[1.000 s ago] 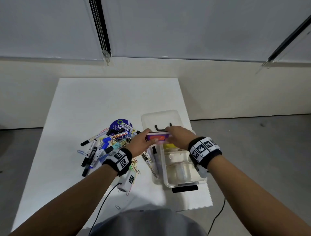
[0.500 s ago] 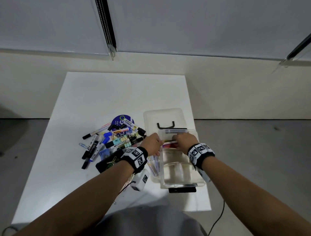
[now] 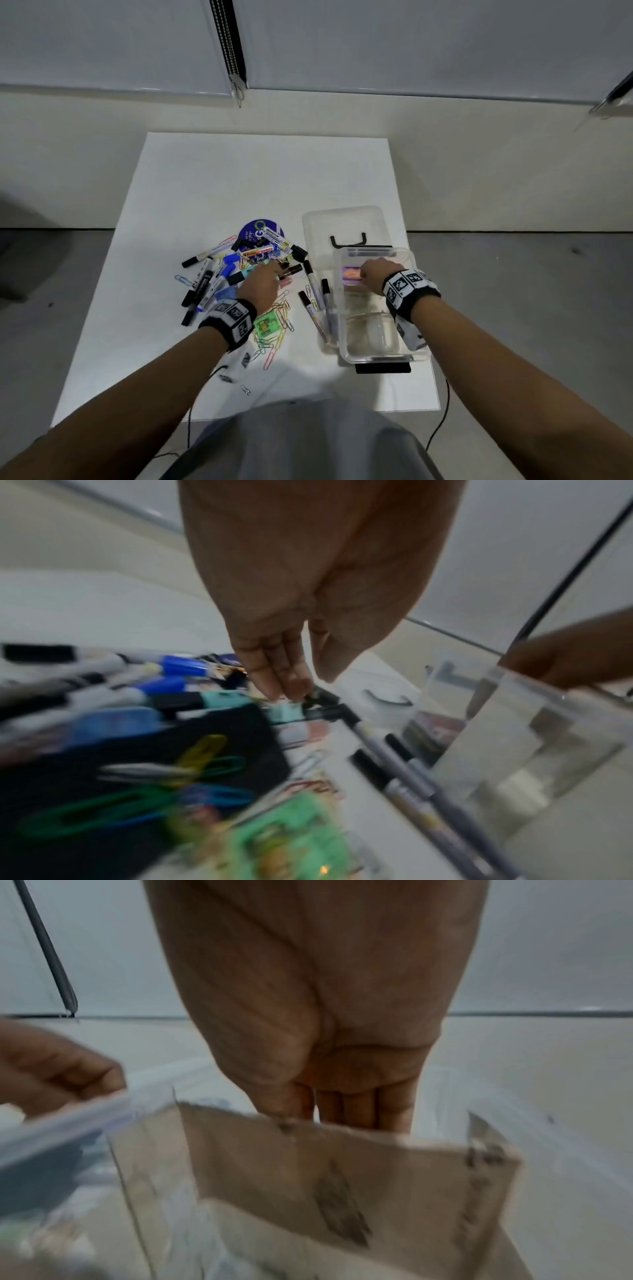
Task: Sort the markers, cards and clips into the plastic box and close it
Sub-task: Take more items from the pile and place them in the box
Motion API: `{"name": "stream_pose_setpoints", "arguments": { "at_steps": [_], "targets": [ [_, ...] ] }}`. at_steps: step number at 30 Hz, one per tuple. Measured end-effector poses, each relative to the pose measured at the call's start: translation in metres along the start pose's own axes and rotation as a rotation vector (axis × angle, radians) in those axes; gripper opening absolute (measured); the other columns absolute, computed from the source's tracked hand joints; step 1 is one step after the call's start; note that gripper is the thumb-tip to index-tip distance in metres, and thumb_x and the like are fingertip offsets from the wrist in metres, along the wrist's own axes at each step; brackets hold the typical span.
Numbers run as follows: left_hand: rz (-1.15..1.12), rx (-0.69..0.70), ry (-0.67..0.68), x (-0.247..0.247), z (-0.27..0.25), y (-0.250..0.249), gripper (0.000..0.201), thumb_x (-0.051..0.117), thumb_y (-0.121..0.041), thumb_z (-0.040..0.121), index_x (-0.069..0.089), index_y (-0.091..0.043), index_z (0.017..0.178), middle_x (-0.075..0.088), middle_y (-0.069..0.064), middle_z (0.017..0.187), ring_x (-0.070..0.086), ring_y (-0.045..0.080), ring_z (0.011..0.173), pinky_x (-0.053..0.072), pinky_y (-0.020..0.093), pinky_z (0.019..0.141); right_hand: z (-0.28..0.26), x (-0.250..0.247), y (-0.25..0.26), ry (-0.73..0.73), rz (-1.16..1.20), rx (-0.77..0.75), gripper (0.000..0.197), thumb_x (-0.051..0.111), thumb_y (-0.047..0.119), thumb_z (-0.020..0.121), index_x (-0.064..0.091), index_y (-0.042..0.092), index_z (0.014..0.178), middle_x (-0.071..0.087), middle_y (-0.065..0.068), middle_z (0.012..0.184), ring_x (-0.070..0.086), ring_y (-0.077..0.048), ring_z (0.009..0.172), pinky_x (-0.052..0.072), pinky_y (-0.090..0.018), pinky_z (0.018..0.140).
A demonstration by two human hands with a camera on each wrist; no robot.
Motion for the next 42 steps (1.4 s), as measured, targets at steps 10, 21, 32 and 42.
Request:
{"name": "stream_pose_setpoints", "arguments": {
  "at_steps": [10,21,32,42],
  "targets": [
    [0.636,-0.010,0.061,-0.003,-0.047,0.089,0.072,0.074,-0.044,0.075,0.039,-0.016,0.132,0.047,0.012,0.128,0.047,0.032,0.118,0.038,0.042,0.099,-0.031,0.008,0.135,-0.211,0.429,-0.220,0.022,0.044,0.026,0.097,0.060,0.021,0.112,0.070,-0.003,0.105,0.063,-0.019,0.080,0.053,-0.031,0.073],
    [0.073,0.124,0.132,-0.035,-0.039,0.093,0.031,0.058,-0.013,0.092,0.054,-0.020,0.122,0.048,0.006,0.115,0.057,0.022,0.094,0.050,0.037,0.091,0.003,0.054,0.186,-0.006,0.645,-0.163,0.063,0.054,0.017,0.093,0.025,0.022,0.148,0.040,-0.015,0.144,0.055,-0.035,0.121,0.046,-0.043,0.103],
    [-0.090,0.201,0.023,-0.044,-0.013,0.076,0.042,0.058,-0.064,0.081,0.059,-0.027,0.102,0.059,0.002,0.090,0.059,0.018,0.080,0.048,0.030,0.067,-0.014,0.028,0.182,-0.280,0.832,-0.184,0.029,0.052,0.024,0.096,0.047,0.017,0.123,0.066,-0.012,0.109,0.063,-0.026,0.089,0.046,-0.028,0.073],
    [-0.025,0.262,0.133,-0.035,-0.017,0.081,0.048,0.065,-0.015,0.087,0.051,-0.026,0.131,0.061,0.002,0.118,0.058,0.018,0.105,0.048,0.039,0.099,-0.027,0.032,0.169,-0.269,0.757,-0.149,0.025,0.052,0.021,0.096,0.046,0.014,0.119,0.067,-0.015,0.109,0.064,-0.031,0.095,0.044,-0.029,0.075]
  ]
}}
Point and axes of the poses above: each hand's wrist, its own z-axis towards the middle knuckle, its own x-axis out of the palm, y = z × x, the point moved 2 cm from there along z, towards the middle knuckle
